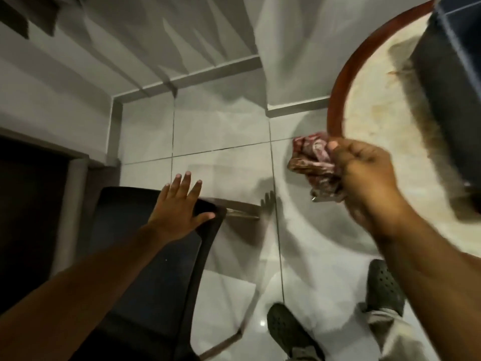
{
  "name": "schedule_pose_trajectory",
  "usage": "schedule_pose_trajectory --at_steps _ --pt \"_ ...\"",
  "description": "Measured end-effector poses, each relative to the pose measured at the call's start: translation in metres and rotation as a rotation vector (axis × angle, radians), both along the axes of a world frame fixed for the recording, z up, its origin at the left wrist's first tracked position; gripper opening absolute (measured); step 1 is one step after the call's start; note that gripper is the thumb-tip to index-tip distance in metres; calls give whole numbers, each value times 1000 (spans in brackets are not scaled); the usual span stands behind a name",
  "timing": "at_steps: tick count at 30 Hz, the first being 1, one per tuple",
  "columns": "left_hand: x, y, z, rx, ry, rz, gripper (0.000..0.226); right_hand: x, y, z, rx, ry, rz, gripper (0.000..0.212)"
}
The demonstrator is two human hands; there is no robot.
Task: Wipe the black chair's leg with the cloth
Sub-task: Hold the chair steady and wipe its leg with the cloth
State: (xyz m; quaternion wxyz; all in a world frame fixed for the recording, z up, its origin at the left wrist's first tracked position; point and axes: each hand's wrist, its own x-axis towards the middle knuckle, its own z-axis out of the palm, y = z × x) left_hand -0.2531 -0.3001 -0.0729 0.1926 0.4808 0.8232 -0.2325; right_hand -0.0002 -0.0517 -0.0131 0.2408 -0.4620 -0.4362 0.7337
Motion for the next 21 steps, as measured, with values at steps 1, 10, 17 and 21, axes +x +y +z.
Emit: schedule_pose_trajectory --at_steps 1,10,17,21 --pt "-9 -10 -9 1 -7 12 108 -15 -21 -21 -109 56 -40 22" --pt "-26 -31 -97 248 -89 123 92 -123 -153 -215 -487 -59 -269 18" --pt "-29 -33 -109 347 -103 144 75 -153 -192 -257 -377 -116 101 42" --pt "-29 -32 -110 353 -111 158 74 -155 -193 -277 -327 -251 245 63"
